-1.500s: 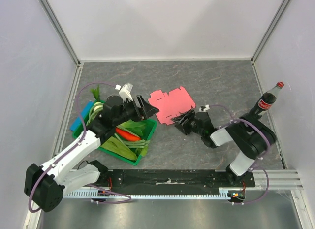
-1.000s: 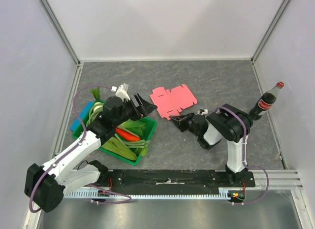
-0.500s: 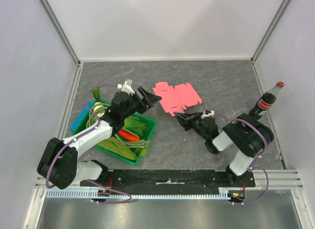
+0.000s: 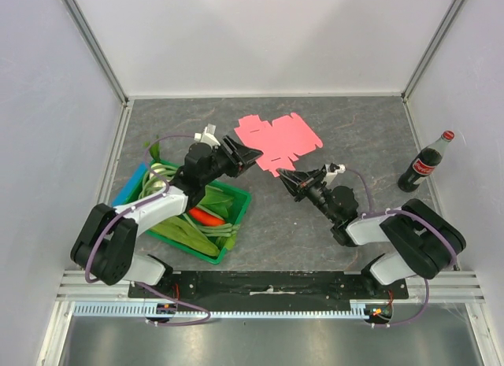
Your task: Fold the paper box
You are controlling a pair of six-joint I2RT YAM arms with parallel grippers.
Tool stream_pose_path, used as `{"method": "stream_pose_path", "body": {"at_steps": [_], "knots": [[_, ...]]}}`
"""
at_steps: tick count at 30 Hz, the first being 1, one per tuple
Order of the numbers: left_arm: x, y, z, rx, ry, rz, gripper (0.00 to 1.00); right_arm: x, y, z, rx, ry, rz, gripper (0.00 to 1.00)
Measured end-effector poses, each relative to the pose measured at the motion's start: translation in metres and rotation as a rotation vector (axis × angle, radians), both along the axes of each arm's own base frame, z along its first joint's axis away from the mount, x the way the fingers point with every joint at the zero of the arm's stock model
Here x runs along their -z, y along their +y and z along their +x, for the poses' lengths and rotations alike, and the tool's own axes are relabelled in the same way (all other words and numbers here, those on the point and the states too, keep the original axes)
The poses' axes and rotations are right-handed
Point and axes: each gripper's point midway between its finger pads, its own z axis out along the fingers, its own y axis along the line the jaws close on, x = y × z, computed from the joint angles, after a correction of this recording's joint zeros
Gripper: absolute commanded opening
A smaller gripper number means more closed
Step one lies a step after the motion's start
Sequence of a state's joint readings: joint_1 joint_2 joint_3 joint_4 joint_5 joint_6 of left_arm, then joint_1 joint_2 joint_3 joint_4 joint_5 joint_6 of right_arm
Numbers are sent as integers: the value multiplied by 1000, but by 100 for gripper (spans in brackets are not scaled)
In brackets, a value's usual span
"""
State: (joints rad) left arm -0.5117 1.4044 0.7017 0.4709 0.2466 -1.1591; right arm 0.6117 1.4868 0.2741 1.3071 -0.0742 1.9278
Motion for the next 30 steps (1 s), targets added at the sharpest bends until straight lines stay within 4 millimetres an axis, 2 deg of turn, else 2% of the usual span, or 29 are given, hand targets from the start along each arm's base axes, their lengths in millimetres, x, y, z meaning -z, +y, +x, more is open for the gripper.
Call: {"method": "stream_pose_path", "body": {"at_steps": [1,3,6,7,8,9,10,12,13,15,19,22,24,26,28,30], "knots": [[-4,-2,2,1,-8,-6,46,-2,1,-2,-5,-8,0,0],[-13,-4,5,7,-27,-23,36,-10,3,-5,-12,-32,1,0],[-28,-8,6,22,-69,-52,16,-18,2,-9,-13,-64,0,0],[-31,-9,6,25,-77,-60,4,-19,3,-9,-14,-71,-4,0],[-34,-9,6,28,-86,-67,2,-18,3,-10,-14,-75,-15,4],[-37,-10,5,36,-98,-76,2,-16,4,-10,-17,-72,-25,19],[-41,-11,5,43,-111,-83,2,-12,5,-10,-22,-67,-41,43],[-40,-12,4,50,-120,-75,2,-8,8,-14,-51,-83,-72,58],[-38,-11,4,52,-121,-59,2,-7,12,-16,-72,-98,-99,73],[-30,-10,5,64,-102,13,2,4,20,-22,-134,-131,-202,81],[-37,-5,13,100,-141,162,2,40,27,-24,-256,-206,-580,83],[-46,11,14,123,-196,266,2,50,15,-21,-325,-296,-896,81],[-48,22,8,145,-229,330,2,46,-2,-20,-346,-357,-1079,81],[-48,29,1,173,-261,382,2,35,-21,-21,-364,-431,-1250,75],[-50,30,-11,237,-305,419,2,18,-36,-21,-380,-511,-1379,73],[-52,30,-21,290,-342,437,2,-3,-42,-16,-396,-604,-1462,74]]}}
